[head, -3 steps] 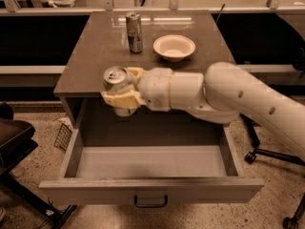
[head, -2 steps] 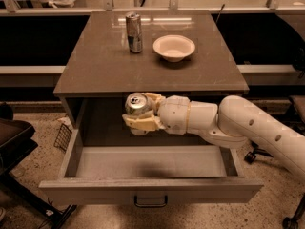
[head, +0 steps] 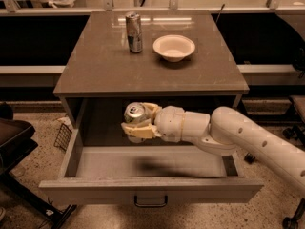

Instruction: Place 7up can into top drawer

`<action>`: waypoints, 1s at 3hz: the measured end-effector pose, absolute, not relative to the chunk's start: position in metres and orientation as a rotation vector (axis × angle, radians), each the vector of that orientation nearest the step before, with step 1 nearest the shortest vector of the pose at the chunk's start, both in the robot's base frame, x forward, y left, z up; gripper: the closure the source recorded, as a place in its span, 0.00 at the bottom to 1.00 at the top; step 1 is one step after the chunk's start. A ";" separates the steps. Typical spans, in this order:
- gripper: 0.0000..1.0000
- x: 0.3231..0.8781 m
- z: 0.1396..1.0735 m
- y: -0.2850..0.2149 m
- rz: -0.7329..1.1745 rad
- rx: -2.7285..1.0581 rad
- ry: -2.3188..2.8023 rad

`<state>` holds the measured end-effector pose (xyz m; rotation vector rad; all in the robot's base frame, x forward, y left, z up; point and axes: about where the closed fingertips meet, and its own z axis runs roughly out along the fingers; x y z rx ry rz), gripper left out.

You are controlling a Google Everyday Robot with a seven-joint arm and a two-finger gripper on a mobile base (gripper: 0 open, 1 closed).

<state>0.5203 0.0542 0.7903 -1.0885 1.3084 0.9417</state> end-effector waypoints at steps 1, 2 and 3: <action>1.00 0.532 0.714 0.071 1.028 -1.090 1.310; 1.00 0.537 0.679 0.080 1.062 -1.104 1.301; 0.75 0.536 0.679 0.083 1.069 -1.105 1.299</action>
Offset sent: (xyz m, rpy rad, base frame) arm 0.0253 0.0316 -0.1550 0.0396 0.0758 0.1120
